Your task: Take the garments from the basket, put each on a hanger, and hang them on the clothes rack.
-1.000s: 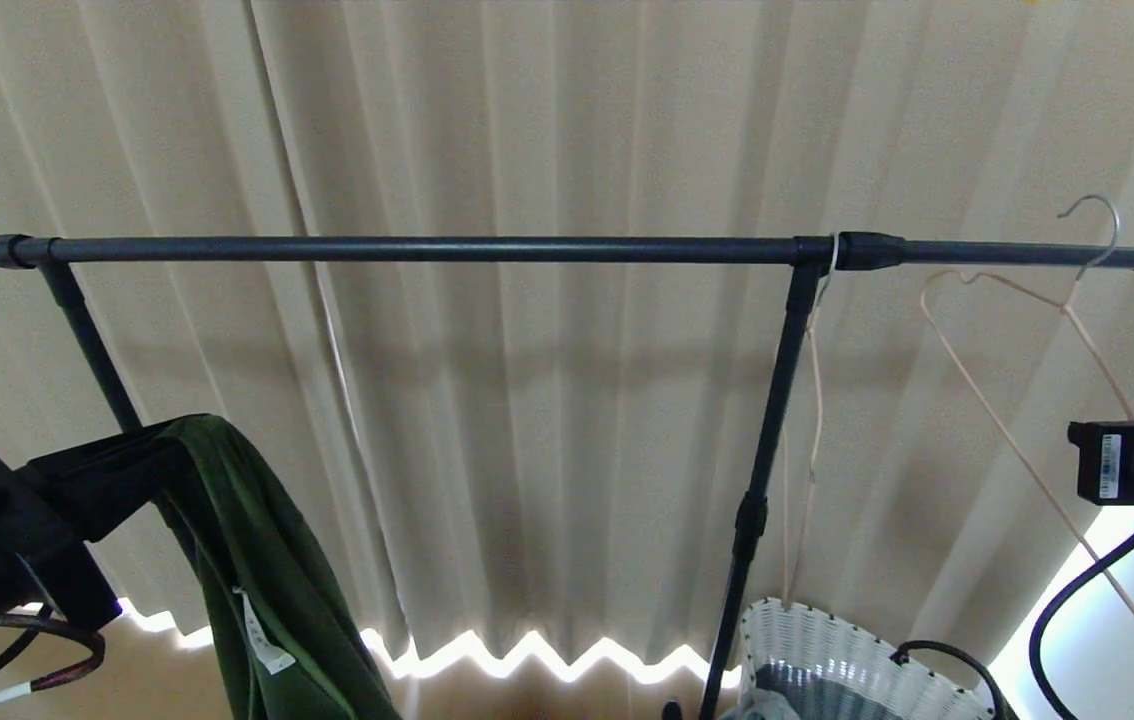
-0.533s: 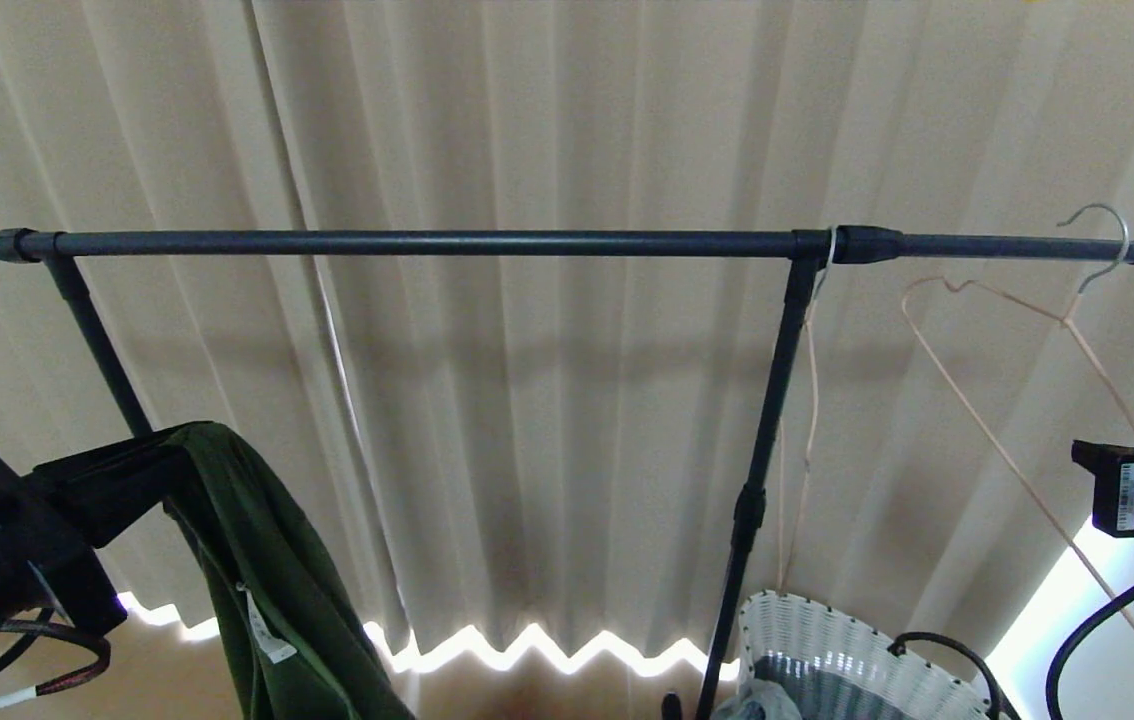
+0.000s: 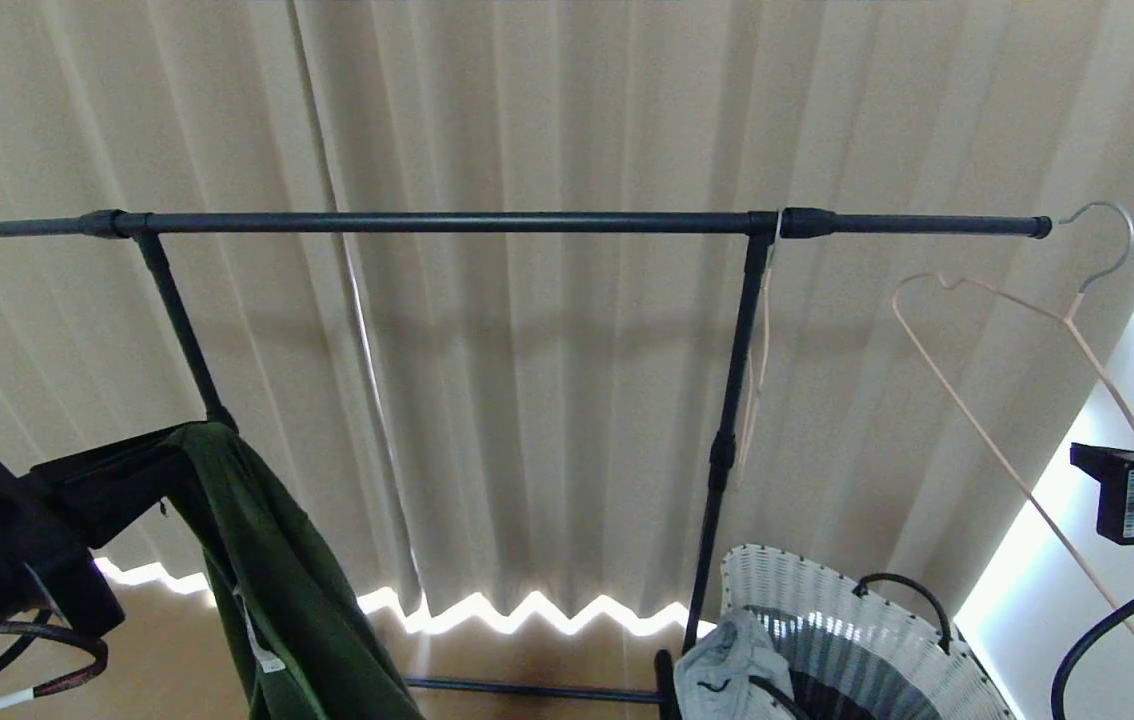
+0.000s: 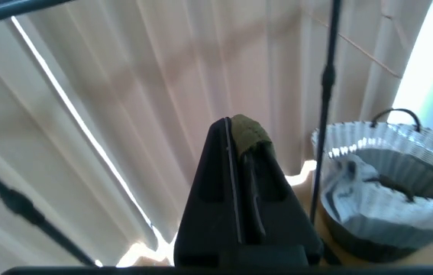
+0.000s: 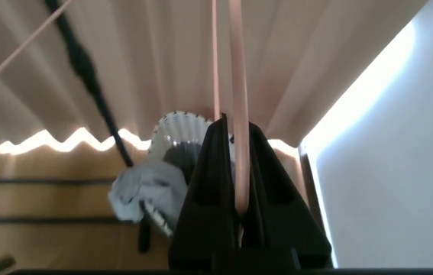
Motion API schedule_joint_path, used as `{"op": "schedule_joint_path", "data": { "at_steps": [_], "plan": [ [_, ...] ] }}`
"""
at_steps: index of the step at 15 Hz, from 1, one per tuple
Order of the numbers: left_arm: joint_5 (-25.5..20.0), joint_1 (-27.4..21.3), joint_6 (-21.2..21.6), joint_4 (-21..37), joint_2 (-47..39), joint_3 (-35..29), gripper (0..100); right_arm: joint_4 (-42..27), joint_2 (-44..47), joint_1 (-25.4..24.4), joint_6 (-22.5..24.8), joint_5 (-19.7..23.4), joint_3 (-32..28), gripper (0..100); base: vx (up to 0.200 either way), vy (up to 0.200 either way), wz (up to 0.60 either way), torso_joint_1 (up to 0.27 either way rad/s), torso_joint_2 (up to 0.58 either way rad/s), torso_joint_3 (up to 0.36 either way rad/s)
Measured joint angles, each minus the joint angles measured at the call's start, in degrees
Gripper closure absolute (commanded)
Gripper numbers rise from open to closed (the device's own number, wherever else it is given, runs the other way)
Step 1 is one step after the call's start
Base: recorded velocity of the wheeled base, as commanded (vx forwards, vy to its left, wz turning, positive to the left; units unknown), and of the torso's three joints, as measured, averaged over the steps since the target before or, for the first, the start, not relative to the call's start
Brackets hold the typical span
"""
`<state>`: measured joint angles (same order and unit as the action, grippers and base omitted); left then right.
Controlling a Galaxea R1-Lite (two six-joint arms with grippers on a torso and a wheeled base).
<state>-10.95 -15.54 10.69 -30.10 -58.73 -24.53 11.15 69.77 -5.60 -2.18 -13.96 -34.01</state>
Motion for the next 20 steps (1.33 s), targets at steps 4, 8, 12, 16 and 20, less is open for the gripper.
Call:
{"op": "schedule_joint_path", "data": {
  "at_steps": [4, 8, 12, 16, 20],
  "plan": [
    [0.0, -0.1, 0.0, -0.2, 0.1, -0.1, 100, 0.0, -1.3, 0.0, -0.1, 4.5, 0.2, 100, 0.000, 0.000, 0.00, 0.000, 0.00, 0.000],
    [0.0, 0.0, -0.1, 0.0, 0.1, -0.2, 100, 0.1, -2.8, 0.0, -0.4, 10.2, 0.7, 100, 0.000, 0.000, 0.00, 0.000, 0.00, 0.000],
    [0.1, 0.0, -0.1, 0.0, 0.1, -0.3, 100, 0.1, -4.1, 0.0, -0.5, 13.1, 0.8, 100, 0.000, 0.200, 0.00, 0.004, 0.00, 0.002],
    [0.0, 0.0, -0.1, 0.0, 0.1, -0.2, 100, 0.2, -5.2, -1.3, -0.6, 13.6, 1.1, 100, 0.000, 0.200, 0.00, 0.001, 0.00, 0.001],
    [0.0, 0.0, -0.1, 0.0, 0.1, -0.2, 100, 0.1, -5.9, -1.8, -0.5, 14.0, 1.1, 100, 0.000, 0.200, 0.00, 0.000, 0.00, 0.002]
  ]
}}
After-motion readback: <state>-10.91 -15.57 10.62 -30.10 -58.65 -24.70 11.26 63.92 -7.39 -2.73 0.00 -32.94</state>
